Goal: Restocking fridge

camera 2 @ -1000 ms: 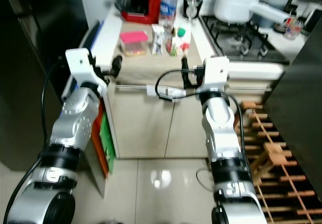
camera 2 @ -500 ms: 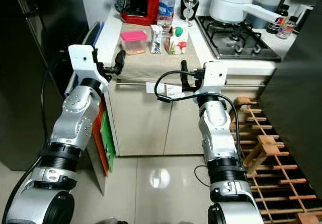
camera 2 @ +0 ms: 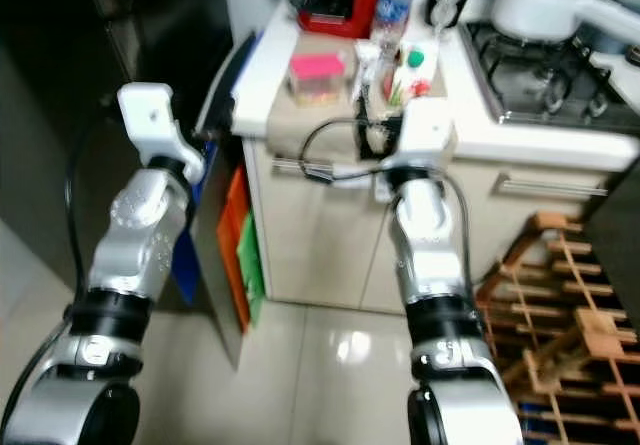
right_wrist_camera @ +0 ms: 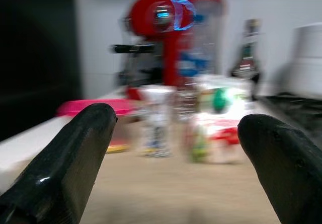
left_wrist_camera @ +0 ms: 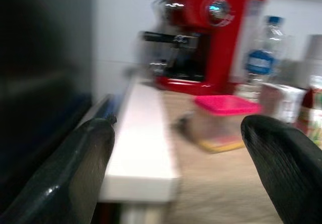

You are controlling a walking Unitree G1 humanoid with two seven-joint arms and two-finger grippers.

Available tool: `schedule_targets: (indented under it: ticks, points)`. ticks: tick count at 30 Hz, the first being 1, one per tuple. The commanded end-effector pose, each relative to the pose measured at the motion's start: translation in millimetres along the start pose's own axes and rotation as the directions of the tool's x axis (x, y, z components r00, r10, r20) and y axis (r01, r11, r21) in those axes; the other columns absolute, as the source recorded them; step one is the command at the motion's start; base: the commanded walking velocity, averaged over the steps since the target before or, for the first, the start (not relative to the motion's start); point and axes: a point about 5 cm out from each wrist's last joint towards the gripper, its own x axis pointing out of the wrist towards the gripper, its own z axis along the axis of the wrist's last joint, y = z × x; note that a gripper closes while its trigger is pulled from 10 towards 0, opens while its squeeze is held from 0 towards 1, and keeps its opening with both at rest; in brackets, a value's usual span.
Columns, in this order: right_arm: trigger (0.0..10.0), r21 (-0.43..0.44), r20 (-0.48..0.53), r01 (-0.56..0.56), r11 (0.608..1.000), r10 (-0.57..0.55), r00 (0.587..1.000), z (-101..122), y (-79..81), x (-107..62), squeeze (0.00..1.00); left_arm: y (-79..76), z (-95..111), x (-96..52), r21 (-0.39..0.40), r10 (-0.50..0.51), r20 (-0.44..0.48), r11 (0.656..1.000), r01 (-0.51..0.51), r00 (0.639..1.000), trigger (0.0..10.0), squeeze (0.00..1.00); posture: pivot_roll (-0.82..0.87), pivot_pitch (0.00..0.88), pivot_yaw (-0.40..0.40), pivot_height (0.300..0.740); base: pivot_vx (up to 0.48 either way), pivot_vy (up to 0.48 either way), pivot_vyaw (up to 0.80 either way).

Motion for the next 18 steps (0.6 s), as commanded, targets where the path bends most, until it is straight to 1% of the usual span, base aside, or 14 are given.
schedule_targets:
  ticks: [1,7,8,9,11,13,14,15,17,18]
  points:
    - [10.0,-0.015,0.021,0.04,0.999,-0.039,0.999,5,-12.3,2.0,0.0,-12.1,6,3.5,0.008,-0.042,0.024,0.999,0.042,0.999,10.0,0.0,-0.07,0.0,0.008,0.74,0.461,0.0,0.0]
    - [10.0,-0.022,0.064,0.036,0.999,-0.034,0.997,16,-10.2,10.9,0.0,-10.9,7,3.2,0.009,-0.043,0.032,0.999,0.043,0.999,10.0,0.0,-0.06,0.0,0.009,0.74,0.46,0.0,0.0]
    - [10.0,-0.022,0.085,0.037,0.999,-0.035,0.996,22,-10.3,14.8,0.0,-10.7,8,3.0,0.011,-0.043,0.034,0.999,0.043,0.998,10.0,0.0,-0.06,0.0,0.009,0.74,0.461,0.0,0.0]
    - [10.0,-0.022,0.085,0.037,0.999,-0.035,0.996,22,-10.3,14.8,0.0,-10.7,8,3.0,0.011,-0.043,0.034,0.999,0.043,0.998,10.0,0.0,-0.06,0.0,0.009,0.74,0.461,0.0,0.0]
    - [10.0,-0.019,0.114,0.044,0.999,-0.041,0.993,32,-11.4,20.8,0.0,-10.8,9,2.7,0.011,-0.046,0.037,0.999,0.046,0.998,10.0,0.0,-0.04,0.0,0.01,0.74,0.459,0.0,0.0]
    - [10.0,-0.021,0.124,0.044,0.999,-0.041,0.991,36,-11.4,23.2,0.0,-11.0,9,2.4,0.012,-0.048,0.039,0.999,0.048,0.998,10.0,0.0,-0.04,0.0,0.01,0.74,0.459,0.0,0.0]
    - [10.0,-0.031,0.145,0.052,0.998,-0.047,0.988,44,-13.2,28.7,0.0,-12.1,10,1.7,0.013,-0.056,0.043,0.998,0.056,0.998,10.0,0.0,-0.04,0.0,0.011,0.74,0.458,0.0,0.0]
    - [10.0,-0.031,0.145,0.052,0.998,-0.047,0.988,44,-13.2,28.7,0.0,-12.1,10,1.7,0.013,-0.056,0.043,0.998,0.056,0.998,10.0,0.0,-0.04,0.0,0.011,0.74,0.458,0.0,0.0]
    - [10.0,-0.019,0.156,0.064,0.998,-0.061,0.986,53,-18.3,37.8,0.0,-13.3,11,1.0,-0.011,-0.059,0.054,0.998,0.059,0.997,10.0,0.0,-0.04,0.0,0.012,0.74,0.459,0.0,0.0]
    - [10.0,-0.019,0.156,0.064,0.998,-0.061,0.986,53,-18.3,37.8,0.0,-13.3,11,1.0,-0.011,-0.059,0.054,0.998,0.059,0.997,10.0,0.0,-0.04,0.0,0.012,0.74,0.458,0.0,0.0]
